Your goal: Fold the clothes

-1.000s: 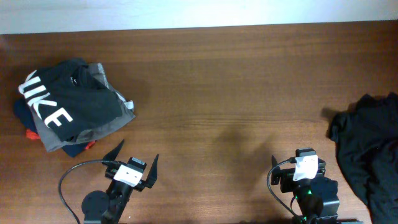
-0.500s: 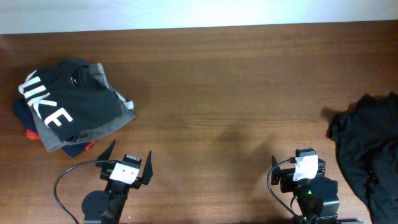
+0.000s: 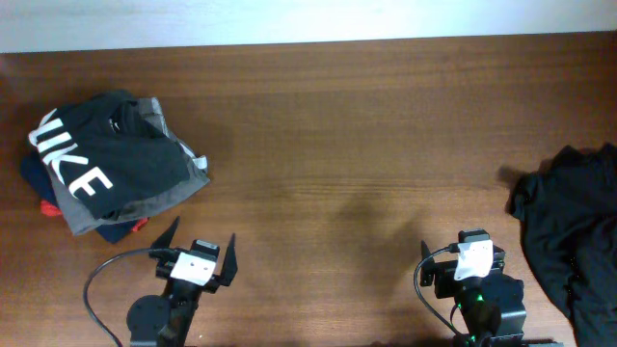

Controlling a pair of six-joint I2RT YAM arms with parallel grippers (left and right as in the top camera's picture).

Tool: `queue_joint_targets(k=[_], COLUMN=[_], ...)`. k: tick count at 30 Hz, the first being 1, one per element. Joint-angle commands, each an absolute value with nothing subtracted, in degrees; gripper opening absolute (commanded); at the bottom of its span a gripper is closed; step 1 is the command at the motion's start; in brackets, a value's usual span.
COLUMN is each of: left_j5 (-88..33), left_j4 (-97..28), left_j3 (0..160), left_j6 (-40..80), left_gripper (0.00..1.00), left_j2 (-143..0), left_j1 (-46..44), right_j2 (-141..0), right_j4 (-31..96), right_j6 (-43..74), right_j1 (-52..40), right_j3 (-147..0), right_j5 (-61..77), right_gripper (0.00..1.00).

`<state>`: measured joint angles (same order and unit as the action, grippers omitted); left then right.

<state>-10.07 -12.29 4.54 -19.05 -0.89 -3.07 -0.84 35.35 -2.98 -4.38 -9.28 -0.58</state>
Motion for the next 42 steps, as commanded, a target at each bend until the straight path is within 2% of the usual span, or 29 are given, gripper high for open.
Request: queue_joint_targets(k=[1,6,10,13,19,28,33,36,40,42], left_j5=[-19.94,-23.79,-23.14,-22.68,-22.76,-22.79,-22.28,-26.39,-28.71,-28.71], left_j4=[-11.18,-11.51,-10.63,-10.76,-17.72,-49.71,-59.27,-59.66,-61.32,-62.54], left_j3=[3.88,4.10,6.76,12.29,30.46,72.84,88.16,90.30,90.26,90.26], left_j6=[-18.81,-9.80,-9.67,-9.65,-8.58,-8.58,-9.04,-8.19,-8.21,-8.21], left_gripper=[0.99,0.99,0.99,0.99,0.99,0.99,0.99,0.99,0.99,0.99], left_j2=[-0.67,-0.69,-1.80,-6.00,-27.66,-67.00,-79.72,-83.09,-84.49,-84.55], left_j1=[-3.33,-3.33,-3.31,-3.31,-3.33,-3.33,-3.33,-3.33,-3.33,-3.33], right_j2=[-0.25,-0.25,-0.62,-2.79,-18.68,-53.91,-66.67,-73.97,-83.18,-87.44], right_j4=[32.60,23.46,16.82,17.34,24.99,47.42,54.76,58.48,59.59,59.59], right_j6=[-2.46,-2.09,3.53,3.49,3.51,3.70,6.24,14.33,15.68,17.12], right_j1=[-4.82,-4.82,-4.82,-4.82,-4.82,-4.82,-4.25,0.16,10.87,16.45], right_j3=[-8.93,-8.99,-12.01,-17.10,-30.48,-61.14,-69.82,-74.78,-80.12,-81.93], right_j5=[3.46,22.22,22.68,18.09,14.37,16.29,11.07,4.49,3.79,3.77], right_gripper=[0.99,0.99,0.99,0.99,0.99,0.99,0.99,0.99,1.00,0.89])
